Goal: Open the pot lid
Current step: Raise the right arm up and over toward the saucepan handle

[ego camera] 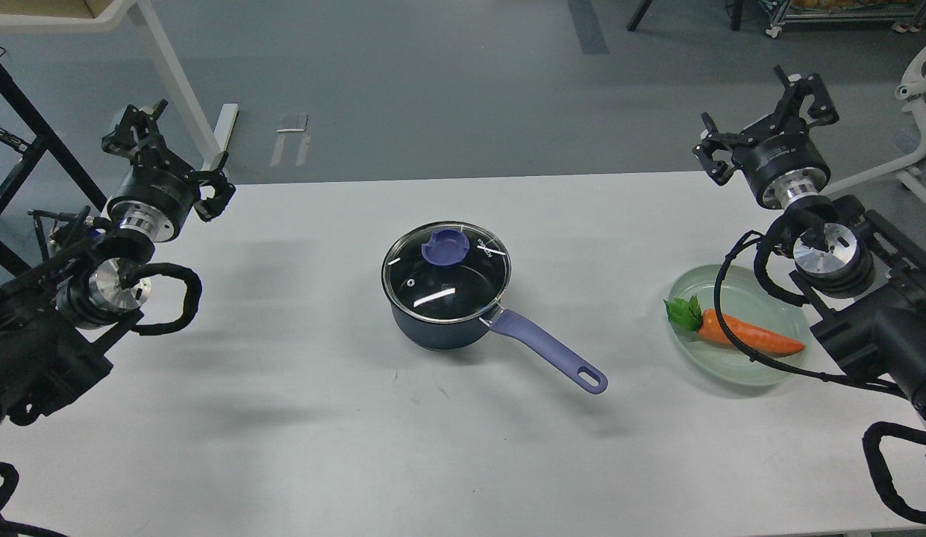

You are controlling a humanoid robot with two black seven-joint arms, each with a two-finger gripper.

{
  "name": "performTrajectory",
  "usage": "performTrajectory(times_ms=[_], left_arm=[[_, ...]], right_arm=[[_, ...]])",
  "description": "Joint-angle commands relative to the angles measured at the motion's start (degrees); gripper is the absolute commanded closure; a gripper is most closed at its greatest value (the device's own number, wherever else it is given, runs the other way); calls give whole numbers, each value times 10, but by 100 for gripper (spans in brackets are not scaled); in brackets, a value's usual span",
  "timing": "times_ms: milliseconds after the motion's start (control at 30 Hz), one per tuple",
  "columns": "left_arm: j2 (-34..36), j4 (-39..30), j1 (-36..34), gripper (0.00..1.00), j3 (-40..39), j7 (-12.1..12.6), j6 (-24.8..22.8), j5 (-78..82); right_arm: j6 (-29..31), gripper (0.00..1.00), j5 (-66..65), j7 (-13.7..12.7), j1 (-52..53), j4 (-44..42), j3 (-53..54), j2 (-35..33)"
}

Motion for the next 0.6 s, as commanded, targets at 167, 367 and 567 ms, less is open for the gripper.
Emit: performTrajectory(times_ms=[167,367,567], left_arm=[[2,1,-6,1,7,2,10,5],[1,9,-24,1,12,7,10,11],[6,27,-25,1,11,7,-17,39]], right_arm=[[-1,0,0,2,13,-4,-19,2],[0,0,-1,7,26,16,-78,-35],[-4,0,-9,7,95,84,-206,-106]])
